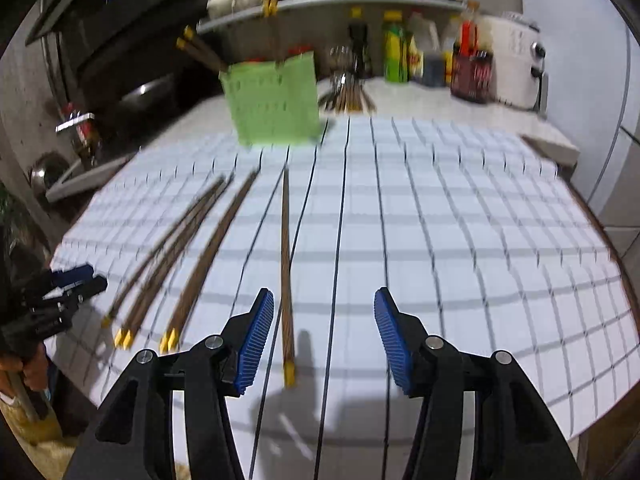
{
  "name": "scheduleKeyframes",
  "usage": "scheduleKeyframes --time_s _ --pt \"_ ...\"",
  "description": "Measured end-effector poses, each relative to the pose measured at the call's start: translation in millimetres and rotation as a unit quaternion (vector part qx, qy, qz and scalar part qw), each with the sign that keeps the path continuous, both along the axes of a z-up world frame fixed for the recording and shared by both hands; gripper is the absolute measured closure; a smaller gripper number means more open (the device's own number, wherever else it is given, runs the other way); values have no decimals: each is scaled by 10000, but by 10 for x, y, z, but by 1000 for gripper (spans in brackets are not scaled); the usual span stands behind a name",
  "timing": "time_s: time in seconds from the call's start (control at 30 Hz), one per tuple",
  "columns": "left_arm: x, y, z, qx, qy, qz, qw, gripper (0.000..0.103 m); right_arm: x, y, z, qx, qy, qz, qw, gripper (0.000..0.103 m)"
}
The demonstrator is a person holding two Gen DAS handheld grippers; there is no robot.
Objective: Organize utensils
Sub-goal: 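Open both tools over the holder and return them above the mat, then close the left tool on a chopstick while the right tool grasps another chopstick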
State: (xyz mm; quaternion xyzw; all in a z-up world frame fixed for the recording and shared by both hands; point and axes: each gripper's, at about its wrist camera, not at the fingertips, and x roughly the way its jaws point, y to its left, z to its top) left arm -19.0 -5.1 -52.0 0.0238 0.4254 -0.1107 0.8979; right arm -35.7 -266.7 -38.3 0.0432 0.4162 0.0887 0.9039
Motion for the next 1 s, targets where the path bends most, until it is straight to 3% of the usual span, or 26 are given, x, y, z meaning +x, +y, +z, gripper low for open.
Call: scheduleKeyframes --time_s 0.17,0.33,0.63,0.87,1.0 --pt "-94 -57 -88 39 134 -235 9996 51 -166 111 -113 -184 25 202 9996 57" --pt "-228 -145 -120 82 32 -570 9983 51 -183 160 -144 -103 -13 380 9992 58" --pt "-241 -263 -140 247 -78 -656 9975 72 -166 223 -216 -183 5 508 9985 57" --pt "-228 -361 -144 342 -100 -764 9964 75 -160 304 -252 -329 -140 603 9975 58" --pt "-165 -385 -156 368 -163 -684 9969 75 -63 302 -296 -258 -190 623 9975 76"
